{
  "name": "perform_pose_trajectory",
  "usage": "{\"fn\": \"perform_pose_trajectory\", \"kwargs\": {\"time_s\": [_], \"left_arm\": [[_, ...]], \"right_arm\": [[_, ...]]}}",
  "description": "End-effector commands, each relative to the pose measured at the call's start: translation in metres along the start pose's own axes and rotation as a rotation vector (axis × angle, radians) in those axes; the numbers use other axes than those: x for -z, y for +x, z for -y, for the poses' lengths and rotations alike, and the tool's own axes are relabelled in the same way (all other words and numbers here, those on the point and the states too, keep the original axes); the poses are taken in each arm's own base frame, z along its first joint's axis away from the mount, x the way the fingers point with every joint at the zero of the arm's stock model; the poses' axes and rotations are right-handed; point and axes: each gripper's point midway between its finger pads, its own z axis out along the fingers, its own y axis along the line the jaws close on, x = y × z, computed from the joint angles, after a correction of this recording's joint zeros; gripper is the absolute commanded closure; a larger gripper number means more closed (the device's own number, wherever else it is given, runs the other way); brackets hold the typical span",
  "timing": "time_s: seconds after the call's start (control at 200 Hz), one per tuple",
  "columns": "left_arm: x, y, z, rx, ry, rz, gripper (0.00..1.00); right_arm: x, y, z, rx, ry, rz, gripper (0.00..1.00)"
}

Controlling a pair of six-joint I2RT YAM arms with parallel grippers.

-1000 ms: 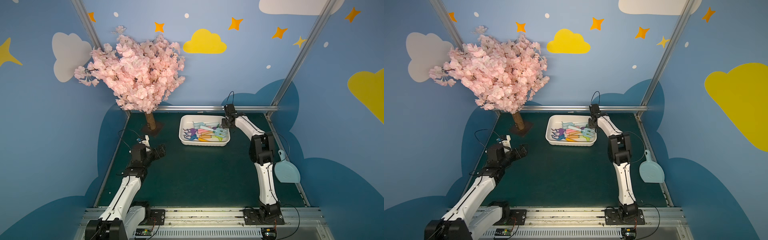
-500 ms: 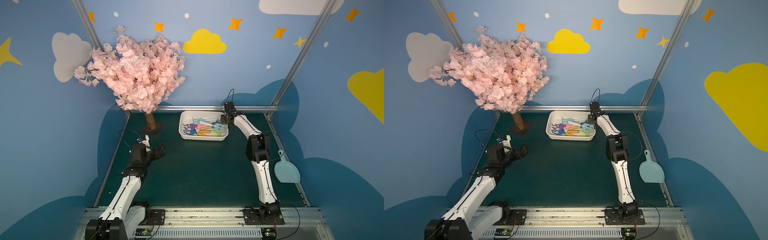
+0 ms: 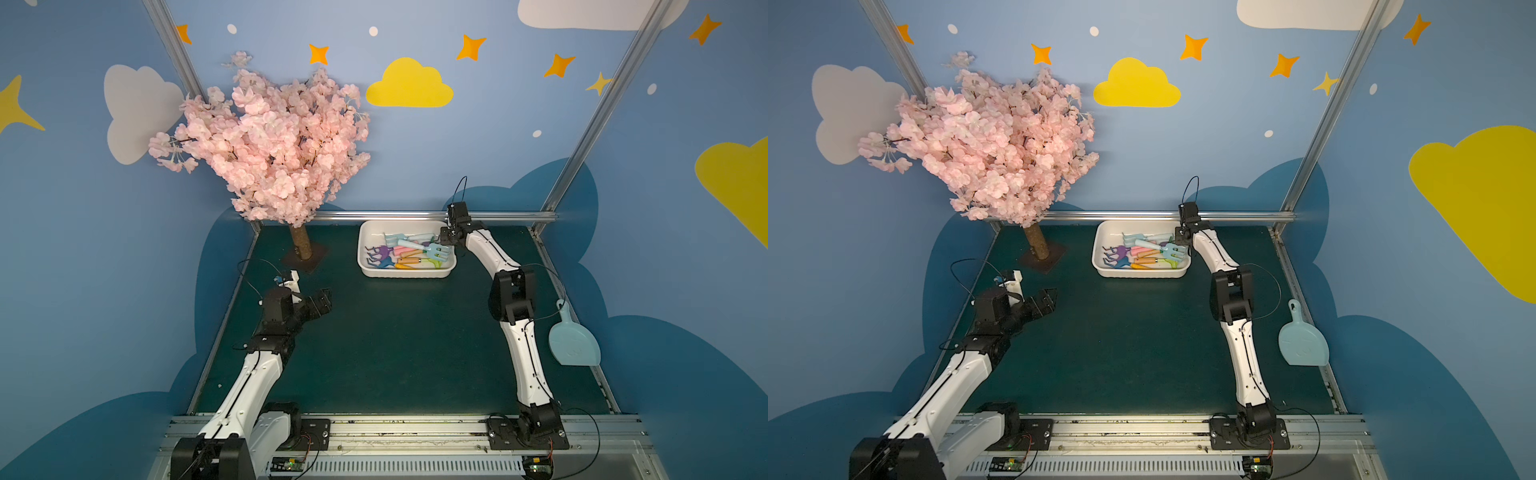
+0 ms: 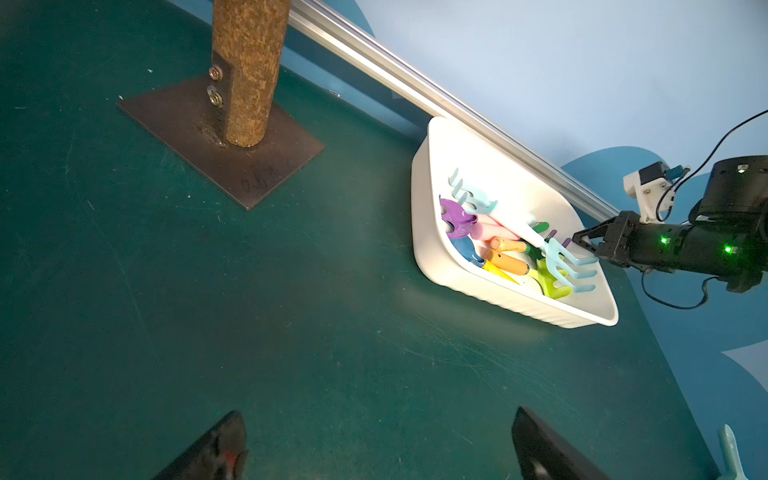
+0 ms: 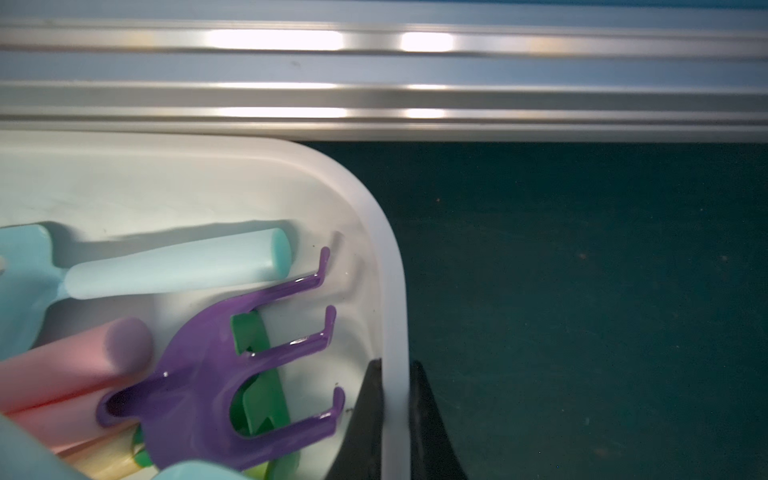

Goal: Take the hand rake out of the storage box
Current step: Move the storage box to the center of the board.

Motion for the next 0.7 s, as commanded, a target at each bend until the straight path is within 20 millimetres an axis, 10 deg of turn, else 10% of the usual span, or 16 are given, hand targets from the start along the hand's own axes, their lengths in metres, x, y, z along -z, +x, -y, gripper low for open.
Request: {"fn": "perform_pose_trajectory", "kwargs": {"time_s": [0.0, 0.09, 0.19, 0.33, 0.696], "left_arm": [[-0.001, 0.002, 0.001, -0.016, 0.010, -0.008, 0.00], [-0.001, 0.002, 0.001, -0.016, 0.007, -0.010, 0.00], [-0.001, 0.002, 0.000, -0.016, 0.006, -0.008, 0.00], [-0.004, 0.003, -0.001, -0.014, 0.003, -0.017, 0.00], [-0.005, 0.005, -0.001, -0.011, 0.003, -0.030, 0.00]], "right_arm": [[-0.017, -0.010, 0.017, -0.048, 0.063, 0.063, 1.00], [-0.007, -0.010, 0.017, -0.051, 0.061, 0.043, 1.00], [0.013, -0.018, 0.019, -0.049, 0.061, 0.061, 0.69], [0.043, -0.040, 0.024, -0.045, 0.061, 0.123, 0.57], [0.105, -0.005, 0.006, -0.064, 0.040, 0.116, 0.51]]}}
